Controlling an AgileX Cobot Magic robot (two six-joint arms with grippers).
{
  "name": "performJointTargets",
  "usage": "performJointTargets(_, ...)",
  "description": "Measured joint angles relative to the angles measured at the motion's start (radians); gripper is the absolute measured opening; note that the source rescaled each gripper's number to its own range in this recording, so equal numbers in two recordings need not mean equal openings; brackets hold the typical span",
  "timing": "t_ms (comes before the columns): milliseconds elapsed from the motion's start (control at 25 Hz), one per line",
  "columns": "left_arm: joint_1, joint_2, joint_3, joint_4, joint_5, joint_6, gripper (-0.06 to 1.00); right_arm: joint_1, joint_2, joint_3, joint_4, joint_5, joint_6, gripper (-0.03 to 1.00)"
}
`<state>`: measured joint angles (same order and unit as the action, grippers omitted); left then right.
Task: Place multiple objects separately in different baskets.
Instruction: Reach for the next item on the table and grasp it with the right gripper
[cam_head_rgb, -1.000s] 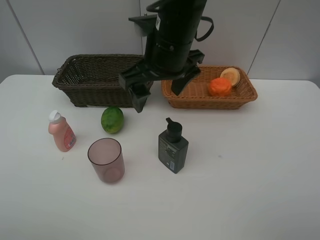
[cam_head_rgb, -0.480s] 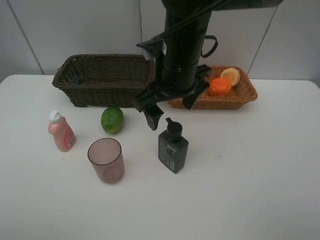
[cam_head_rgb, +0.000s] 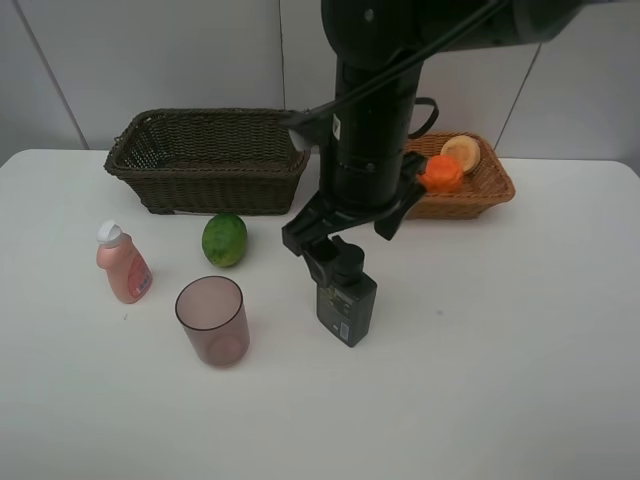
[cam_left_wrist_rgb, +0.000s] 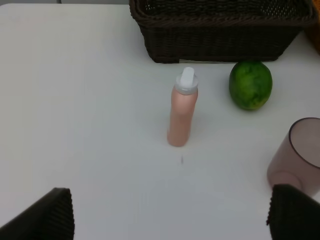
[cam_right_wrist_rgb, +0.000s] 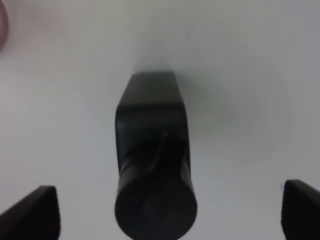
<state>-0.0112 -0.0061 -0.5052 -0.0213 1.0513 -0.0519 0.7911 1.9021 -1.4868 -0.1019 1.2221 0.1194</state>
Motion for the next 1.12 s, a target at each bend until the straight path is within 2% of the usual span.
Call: performJointTargets(1120, 0.0, 0.0, 0.0, 0.0, 0.0, 0.0, 1.0, 0.0, 0.073, 0.02, 0.038, -0.026, -0.011, 0.99)
